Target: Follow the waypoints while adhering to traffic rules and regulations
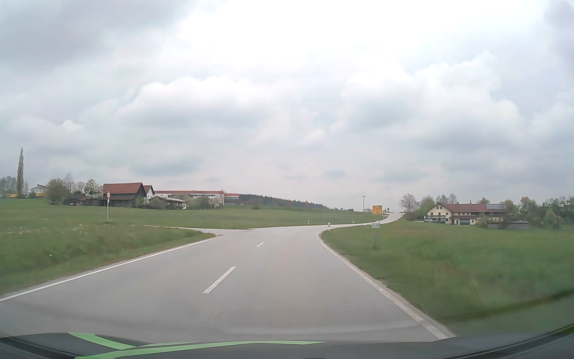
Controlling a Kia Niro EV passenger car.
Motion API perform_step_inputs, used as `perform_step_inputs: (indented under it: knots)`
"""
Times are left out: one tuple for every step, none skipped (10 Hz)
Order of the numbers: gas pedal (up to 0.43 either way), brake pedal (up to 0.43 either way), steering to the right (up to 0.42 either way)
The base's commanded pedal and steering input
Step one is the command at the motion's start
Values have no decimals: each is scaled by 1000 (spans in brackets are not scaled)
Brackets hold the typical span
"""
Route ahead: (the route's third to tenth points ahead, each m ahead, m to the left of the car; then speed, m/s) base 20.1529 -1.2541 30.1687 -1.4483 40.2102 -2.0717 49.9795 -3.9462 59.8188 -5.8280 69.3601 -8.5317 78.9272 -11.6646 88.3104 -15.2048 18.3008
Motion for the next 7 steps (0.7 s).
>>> perform_step_inputs:
  knots:
    - [228,0,5]
    - [228,0,12]
    - [228,0,14]
    - [220,0,13]
    - [220,0,13]
    - [220,0,14]
    - [209,0,14]
